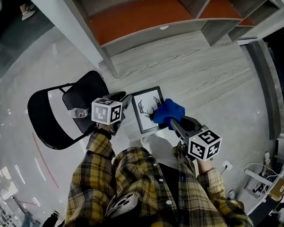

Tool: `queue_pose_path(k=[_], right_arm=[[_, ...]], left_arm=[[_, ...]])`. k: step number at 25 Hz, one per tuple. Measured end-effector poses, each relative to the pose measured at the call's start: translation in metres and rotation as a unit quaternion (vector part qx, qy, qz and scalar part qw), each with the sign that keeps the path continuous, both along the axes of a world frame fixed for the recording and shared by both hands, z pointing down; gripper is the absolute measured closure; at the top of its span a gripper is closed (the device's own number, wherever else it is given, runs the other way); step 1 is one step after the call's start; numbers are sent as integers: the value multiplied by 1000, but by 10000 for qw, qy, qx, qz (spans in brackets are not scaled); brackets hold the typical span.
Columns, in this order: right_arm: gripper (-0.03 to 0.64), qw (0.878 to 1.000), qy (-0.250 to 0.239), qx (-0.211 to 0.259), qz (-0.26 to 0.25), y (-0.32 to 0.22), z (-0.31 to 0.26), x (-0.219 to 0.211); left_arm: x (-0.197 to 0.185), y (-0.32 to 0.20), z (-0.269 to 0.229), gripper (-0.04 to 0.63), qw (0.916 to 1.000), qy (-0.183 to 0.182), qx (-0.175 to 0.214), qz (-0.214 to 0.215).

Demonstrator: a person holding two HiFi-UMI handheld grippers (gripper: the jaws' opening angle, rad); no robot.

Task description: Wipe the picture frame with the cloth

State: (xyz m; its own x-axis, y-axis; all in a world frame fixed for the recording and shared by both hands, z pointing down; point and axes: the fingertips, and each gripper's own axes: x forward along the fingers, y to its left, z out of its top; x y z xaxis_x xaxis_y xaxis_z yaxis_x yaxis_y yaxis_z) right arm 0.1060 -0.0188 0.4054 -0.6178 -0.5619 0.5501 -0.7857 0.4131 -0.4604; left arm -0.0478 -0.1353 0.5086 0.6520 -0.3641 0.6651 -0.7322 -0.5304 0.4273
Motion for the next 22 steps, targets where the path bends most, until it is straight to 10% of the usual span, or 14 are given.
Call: queue_pose_path(k=[6, 14, 22], right_arm=[[569, 9930, -823, 841, 65, -31, -87, -14], [569, 9780, -1073, 1789, 65, -51, -162, -9], [569, 9758, -1098, 1886, 118, -52, -170, 1]], left_arm=[[27, 15, -102, 520, 9934, 928, 571, 359], [71, 46, -217, 589, 9628, 2222, 1283, 851], [80, 54, -234, 591, 9581, 2270, 1441, 986]])
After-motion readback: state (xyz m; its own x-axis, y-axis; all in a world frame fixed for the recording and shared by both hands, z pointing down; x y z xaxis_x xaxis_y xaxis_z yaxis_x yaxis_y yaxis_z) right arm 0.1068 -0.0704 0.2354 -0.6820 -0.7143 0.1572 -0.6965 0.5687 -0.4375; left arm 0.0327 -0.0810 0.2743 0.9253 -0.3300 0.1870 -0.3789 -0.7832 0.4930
